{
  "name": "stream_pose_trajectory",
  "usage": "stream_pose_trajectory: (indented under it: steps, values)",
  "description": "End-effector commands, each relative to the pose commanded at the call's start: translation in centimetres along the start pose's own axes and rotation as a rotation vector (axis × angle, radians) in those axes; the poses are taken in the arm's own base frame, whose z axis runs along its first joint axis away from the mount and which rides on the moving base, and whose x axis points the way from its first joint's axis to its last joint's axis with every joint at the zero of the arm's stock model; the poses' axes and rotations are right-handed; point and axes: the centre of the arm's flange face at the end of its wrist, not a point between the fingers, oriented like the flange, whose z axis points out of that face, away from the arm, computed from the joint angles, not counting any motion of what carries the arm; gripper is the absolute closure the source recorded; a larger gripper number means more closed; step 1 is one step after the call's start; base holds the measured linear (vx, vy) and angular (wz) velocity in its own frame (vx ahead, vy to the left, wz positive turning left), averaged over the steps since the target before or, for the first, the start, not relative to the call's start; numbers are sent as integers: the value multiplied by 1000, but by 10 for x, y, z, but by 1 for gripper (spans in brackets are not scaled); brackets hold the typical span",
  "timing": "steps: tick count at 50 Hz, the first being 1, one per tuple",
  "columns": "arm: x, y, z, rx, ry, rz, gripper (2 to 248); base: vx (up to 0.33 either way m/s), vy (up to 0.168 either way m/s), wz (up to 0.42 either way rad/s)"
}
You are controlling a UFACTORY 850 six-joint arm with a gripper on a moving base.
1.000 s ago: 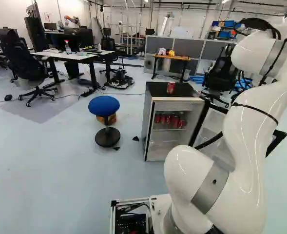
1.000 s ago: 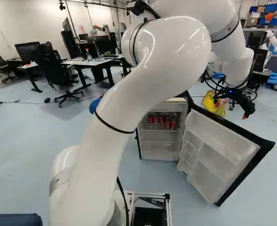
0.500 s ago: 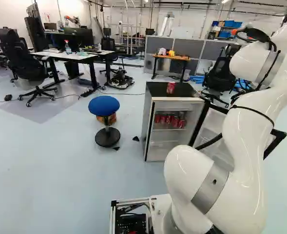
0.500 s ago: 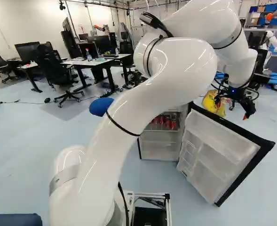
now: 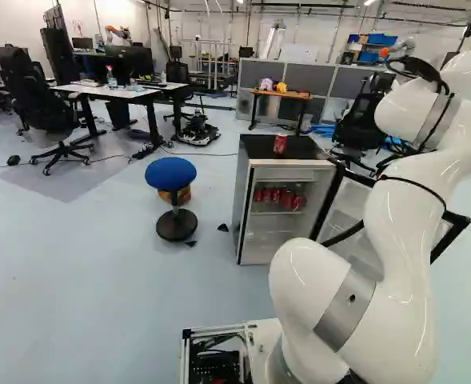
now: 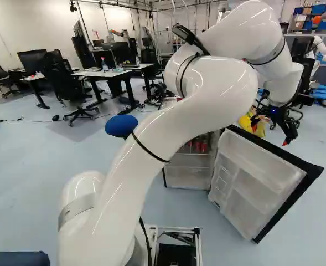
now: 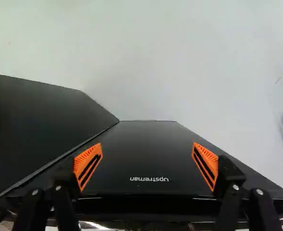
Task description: Grab a drink from the fridge
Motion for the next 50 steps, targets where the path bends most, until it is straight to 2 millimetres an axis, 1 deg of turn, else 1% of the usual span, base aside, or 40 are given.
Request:
stream_pose_trajectory:
  steps: [8, 25, 50]
  values:
    - [0, 0, 12, 0, -12, 0, 3, 0, 0, 0]
    - [-3, 3, 11, -1, -18, 3, 3, 0, 0, 0]
    - [-26, 15, 5, -4, -57, 20, 3, 0, 0, 0]
